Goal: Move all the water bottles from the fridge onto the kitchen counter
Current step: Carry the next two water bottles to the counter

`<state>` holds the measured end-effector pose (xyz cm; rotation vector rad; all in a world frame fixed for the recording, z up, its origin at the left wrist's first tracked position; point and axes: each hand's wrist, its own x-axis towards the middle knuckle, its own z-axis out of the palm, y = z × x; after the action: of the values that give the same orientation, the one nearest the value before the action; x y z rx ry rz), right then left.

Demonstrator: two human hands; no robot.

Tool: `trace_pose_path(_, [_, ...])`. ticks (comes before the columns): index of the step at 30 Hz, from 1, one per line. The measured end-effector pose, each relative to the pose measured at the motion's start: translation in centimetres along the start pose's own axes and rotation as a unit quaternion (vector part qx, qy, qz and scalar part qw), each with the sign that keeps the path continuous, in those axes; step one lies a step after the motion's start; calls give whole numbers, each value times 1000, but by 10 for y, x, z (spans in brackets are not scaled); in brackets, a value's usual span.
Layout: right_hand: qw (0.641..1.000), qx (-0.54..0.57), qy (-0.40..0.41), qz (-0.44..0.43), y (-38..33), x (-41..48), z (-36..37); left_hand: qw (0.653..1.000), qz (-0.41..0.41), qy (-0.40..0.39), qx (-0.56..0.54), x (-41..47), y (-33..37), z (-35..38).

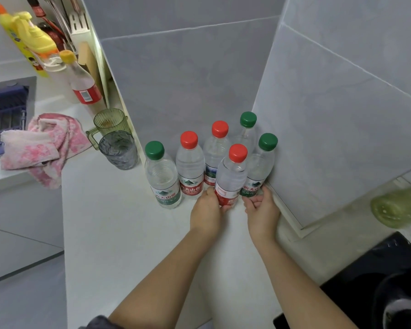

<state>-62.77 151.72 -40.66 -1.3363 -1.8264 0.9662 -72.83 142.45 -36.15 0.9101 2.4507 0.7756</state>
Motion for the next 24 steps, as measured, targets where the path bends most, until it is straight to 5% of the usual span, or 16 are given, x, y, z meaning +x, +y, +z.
trace_pose_path(5, [999, -8, -44, -4, -11, -5, -11, 1000, -3, 19, 7, -7, 0, 2])
trace_pose_path(11, [982, -95, -146, -69, -22, -56, -40, 983, -3, 52, 174, -58, -34, -32])
trace_pose_path(17, [924, -211, -216, -235, -67, -111, -35, 948, -21, 169, 271, -140, -84, -92])
trace_pose_path(24, [841, -220, -301, -392, -152, -199, -5, 911, -118, 270, 288, -251, -142, -163])
